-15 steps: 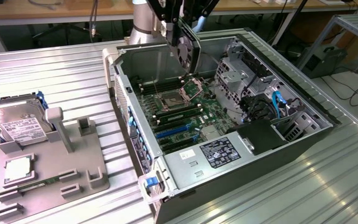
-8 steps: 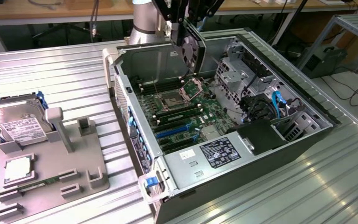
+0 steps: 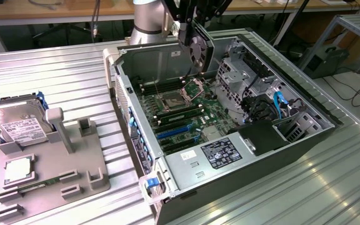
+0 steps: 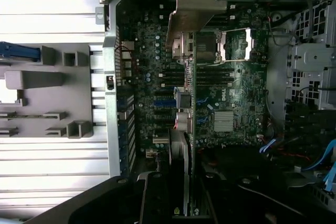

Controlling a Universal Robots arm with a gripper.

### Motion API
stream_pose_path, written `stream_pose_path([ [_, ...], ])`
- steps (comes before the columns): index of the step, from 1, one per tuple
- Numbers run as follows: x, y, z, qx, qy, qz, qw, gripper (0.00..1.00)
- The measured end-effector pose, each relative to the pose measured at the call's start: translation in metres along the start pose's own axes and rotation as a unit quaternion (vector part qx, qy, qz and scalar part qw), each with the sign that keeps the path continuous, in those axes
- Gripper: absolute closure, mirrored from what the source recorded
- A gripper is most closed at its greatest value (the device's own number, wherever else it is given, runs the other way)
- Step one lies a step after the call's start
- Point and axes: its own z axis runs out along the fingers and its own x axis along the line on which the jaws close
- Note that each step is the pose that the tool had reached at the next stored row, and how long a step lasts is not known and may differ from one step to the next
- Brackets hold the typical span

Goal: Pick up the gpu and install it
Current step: 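Pick up the gpu and move the gpu toward the slot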

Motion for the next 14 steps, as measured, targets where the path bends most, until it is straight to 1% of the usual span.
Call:
stream_pose_path([
  [14, -0.02, 0.0003, 0.002, 0.0, 0.0, 0.0, 1.0, 0.73],
])
